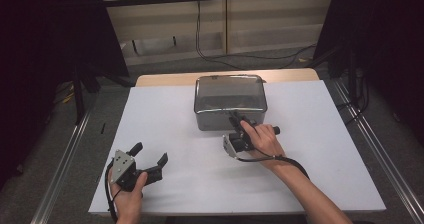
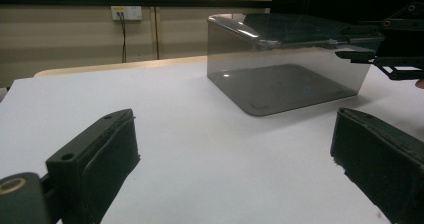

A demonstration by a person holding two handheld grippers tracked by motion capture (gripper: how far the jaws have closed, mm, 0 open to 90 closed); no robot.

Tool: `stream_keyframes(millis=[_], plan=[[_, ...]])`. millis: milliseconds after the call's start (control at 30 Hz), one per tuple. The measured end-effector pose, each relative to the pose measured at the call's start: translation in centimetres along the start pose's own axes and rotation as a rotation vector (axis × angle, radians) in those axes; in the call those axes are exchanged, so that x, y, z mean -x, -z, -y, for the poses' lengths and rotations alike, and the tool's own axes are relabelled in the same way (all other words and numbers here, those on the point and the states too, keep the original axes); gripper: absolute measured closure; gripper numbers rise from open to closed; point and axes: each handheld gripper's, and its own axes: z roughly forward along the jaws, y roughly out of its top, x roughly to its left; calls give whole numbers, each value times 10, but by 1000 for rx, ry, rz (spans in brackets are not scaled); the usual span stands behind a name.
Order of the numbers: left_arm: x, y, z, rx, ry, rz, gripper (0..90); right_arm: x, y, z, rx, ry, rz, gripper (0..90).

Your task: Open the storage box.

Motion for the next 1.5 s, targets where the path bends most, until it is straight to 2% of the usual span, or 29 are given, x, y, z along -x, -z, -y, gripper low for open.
stream_keyframes(millis=[100,167,300,567,733,800,867,1033,1067,1100,1133,1233,1433,1500], plan=[[0,0,1,3,15,-2,47,1,0,0,5,-12,3,734],[1,0,1,-6,0,-3,47,2,1,0,3,-26,1,759],[2,0,-1,4,-17,-2,47,3,2,-1,3,-17,7,788],[1,-4,-1,-9,4,-12,48,4,2,-1,10,-21,13,799],[2,-8,-1,-19,11,19,47,6,3,0,12,-28,20,799],[5,-9,-2,-28,0,17,47,7,3,0,18,-32,14,798],[7,-9,-2,-23,4,36,47,7,3,0,17,-36,18,799],[9,-13,-4,-30,-29,57,53,10,3,1,20,-52,29,800],[9,-14,-4,-30,-17,70,53,10,3,1,20,-52,29,800],[8,-16,-5,-36,19,97,56,11,4,1,20,-51,30,801],[8,-16,-5,-36,19,97,58,11,4,1,20,-51,30,801],[8,-19,-9,-28,-15,104,58,10,3,1,20,-52,33,801],[9,-27,-18,-15,-47,125,55,15,4,1,25,-61,45,805],[9,-30,-20,-13,-36,142,47,17,4,1,30,-60,47,806]])
